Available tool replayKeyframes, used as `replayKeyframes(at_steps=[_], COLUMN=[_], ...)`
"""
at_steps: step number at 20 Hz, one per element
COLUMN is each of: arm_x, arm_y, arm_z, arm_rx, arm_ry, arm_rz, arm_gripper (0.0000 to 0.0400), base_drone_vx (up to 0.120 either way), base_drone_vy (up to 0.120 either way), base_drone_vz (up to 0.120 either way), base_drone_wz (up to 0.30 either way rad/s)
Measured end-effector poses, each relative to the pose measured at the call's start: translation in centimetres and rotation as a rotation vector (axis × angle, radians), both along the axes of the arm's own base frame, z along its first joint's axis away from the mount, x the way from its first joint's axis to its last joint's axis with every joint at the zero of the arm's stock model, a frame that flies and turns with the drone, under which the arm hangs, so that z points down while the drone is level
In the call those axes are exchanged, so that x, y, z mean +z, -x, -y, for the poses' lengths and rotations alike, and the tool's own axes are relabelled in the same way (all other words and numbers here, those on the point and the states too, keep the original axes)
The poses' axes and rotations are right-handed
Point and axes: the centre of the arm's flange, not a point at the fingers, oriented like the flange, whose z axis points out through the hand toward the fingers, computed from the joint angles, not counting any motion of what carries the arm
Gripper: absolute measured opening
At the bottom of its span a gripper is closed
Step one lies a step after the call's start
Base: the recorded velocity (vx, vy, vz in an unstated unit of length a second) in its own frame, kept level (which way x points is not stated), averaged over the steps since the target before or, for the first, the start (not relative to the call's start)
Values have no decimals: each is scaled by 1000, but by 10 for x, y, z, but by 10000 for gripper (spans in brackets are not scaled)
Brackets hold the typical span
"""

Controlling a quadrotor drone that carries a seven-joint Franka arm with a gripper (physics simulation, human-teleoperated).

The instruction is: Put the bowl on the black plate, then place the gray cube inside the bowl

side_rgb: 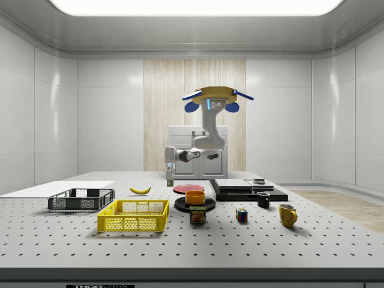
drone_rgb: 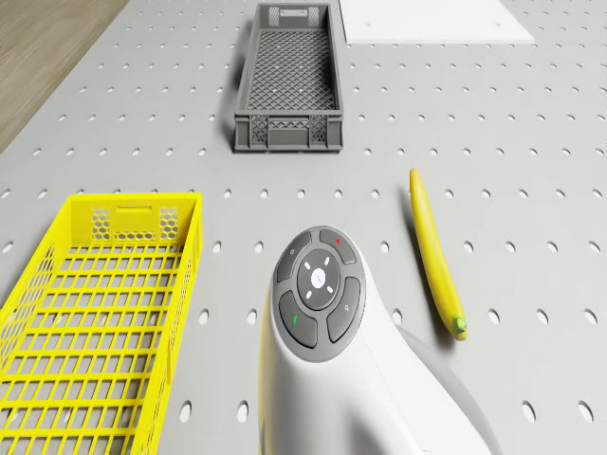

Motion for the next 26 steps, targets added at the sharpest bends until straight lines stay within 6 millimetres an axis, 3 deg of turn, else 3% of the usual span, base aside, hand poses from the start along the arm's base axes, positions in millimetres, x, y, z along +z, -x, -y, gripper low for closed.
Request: replayKeyframes(at_steps=[9,21,26], arm_x=[0,0,0], arm_y=[0,0,0], arm_z=[0,0,0], arm_rx=[0,0,0], arm_ry=[0,0,0], arm_rz=[0,0,0], arm_gripper=[250,250,250], base_drone_vx=[-120,-120,-120], base_drone_vy=[0,0,0], base_drone_vz=[0,-67,-8], base_drone_wz=[0,0,0])
